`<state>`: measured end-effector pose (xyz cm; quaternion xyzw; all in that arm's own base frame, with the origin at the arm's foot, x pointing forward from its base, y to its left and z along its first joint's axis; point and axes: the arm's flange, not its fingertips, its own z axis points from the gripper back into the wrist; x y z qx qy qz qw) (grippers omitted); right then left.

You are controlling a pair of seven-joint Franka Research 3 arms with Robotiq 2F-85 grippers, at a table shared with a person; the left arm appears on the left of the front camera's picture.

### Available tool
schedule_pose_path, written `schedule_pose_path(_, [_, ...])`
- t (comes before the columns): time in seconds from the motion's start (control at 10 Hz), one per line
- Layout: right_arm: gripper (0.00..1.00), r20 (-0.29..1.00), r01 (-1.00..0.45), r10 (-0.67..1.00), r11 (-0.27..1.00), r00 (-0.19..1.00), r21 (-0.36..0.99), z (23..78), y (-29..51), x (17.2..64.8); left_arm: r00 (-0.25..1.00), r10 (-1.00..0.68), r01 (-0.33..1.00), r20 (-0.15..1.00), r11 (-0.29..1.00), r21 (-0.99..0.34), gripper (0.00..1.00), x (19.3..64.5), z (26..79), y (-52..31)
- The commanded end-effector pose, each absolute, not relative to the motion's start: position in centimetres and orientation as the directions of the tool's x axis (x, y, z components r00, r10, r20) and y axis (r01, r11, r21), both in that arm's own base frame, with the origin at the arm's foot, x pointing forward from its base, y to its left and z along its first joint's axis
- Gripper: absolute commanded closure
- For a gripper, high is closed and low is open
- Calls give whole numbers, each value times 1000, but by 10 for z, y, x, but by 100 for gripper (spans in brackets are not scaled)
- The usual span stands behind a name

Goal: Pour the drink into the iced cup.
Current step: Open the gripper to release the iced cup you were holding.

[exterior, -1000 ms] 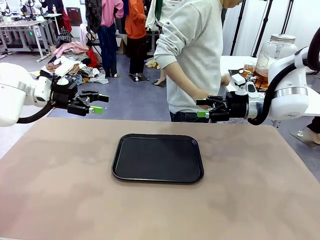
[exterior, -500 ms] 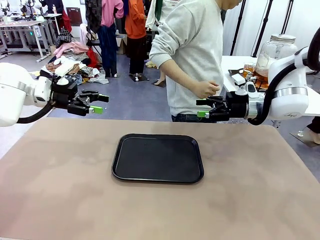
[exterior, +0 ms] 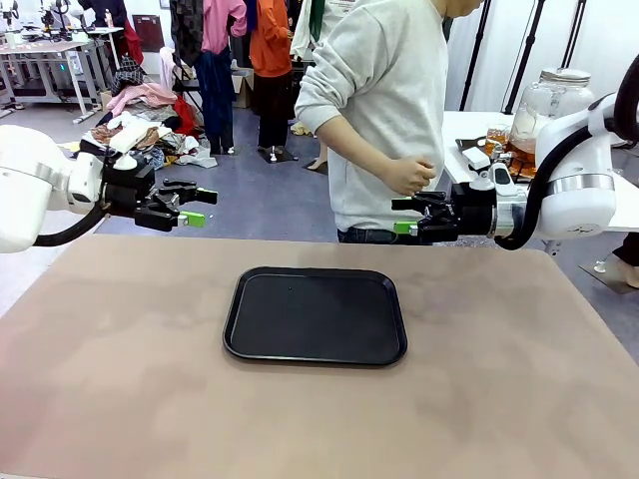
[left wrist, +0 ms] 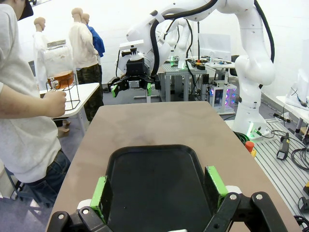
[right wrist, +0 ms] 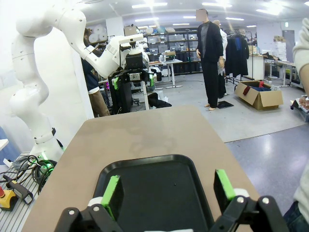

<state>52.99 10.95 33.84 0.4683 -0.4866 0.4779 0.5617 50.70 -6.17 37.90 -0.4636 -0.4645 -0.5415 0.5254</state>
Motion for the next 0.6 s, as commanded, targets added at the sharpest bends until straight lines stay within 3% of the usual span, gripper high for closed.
schedule_pose_path(0.0, [0,994,-993,83,104,72,63,340,111,531,-20,-138,1000,990,-10,18,0,507,380,-61])
schedule_pose_path(0.5, [0,994,-993,83,104,72,63,340,111,531,-20,-138,1000,990,-10,18,0,507,380,-61])
